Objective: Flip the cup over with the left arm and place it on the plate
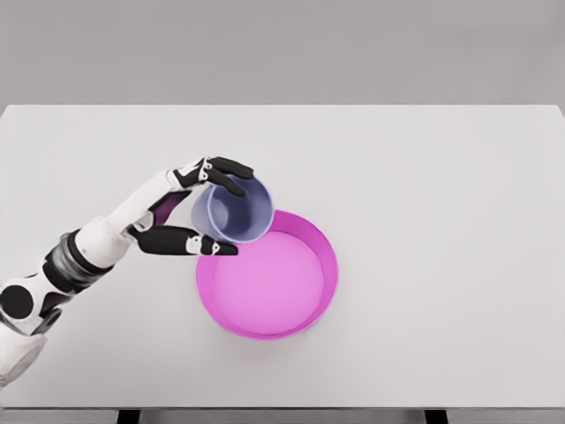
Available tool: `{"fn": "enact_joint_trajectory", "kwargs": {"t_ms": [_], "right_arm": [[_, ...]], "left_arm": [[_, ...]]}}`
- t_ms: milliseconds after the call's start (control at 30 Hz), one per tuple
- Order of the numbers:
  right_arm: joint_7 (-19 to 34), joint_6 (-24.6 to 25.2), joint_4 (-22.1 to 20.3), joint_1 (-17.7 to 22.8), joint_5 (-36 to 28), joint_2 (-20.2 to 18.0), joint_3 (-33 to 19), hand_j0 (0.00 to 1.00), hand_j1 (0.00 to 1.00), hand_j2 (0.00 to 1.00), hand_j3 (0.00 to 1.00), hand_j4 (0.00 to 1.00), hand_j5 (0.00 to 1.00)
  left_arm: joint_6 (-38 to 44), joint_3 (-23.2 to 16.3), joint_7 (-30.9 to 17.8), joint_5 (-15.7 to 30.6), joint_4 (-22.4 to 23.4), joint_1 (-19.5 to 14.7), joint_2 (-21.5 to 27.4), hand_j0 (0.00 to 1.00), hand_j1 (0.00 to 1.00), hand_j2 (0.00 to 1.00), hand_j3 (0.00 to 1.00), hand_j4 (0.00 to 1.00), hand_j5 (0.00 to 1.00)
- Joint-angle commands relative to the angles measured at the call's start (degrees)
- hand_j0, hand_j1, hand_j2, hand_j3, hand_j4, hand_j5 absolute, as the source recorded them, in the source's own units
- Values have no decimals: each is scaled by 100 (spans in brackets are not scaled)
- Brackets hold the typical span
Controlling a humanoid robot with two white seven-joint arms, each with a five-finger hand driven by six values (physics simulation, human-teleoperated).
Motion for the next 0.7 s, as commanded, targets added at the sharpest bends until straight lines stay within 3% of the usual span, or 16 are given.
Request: {"fn": "enact_joint_trajectory", "kwargs": {"t_ms": [0, 200, 300, 467, 667], "right_arm": [[3, -3, 4, 0, 3, 0, 2, 100, 100, 100, 100, 100, 100], [3, -3, 4, 0, 3, 0, 2, 100, 100, 100, 100, 100, 100], [3, -3, -5, 0, 3, 0, 2, 100, 100, 100, 100, 100, 100], [3, -3, -5, 0, 3, 0, 2, 100, 100, 100, 100, 100, 100], [3, -3, -5, 0, 3, 0, 2, 100, 100, 100, 100, 100, 100]], "left_arm": [[5, -230, 9, 271, -2, 0, -206, 60, 60, 60, 60, 60, 60], [5, -625, 9, 824, -2, 9, -505, 61, 61, 61, 61, 61, 61], [5, -661, 0, 1764, -2, 9, -611, 60, 60, 60, 60, 60, 60], [472, -740, 0, 2477, -2, 26, -628, 60, 60, 60, 60, 60, 60], [797, -898, 0, 2530, 6, 35, -637, 63, 63, 63, 63, 63, 63]]}}
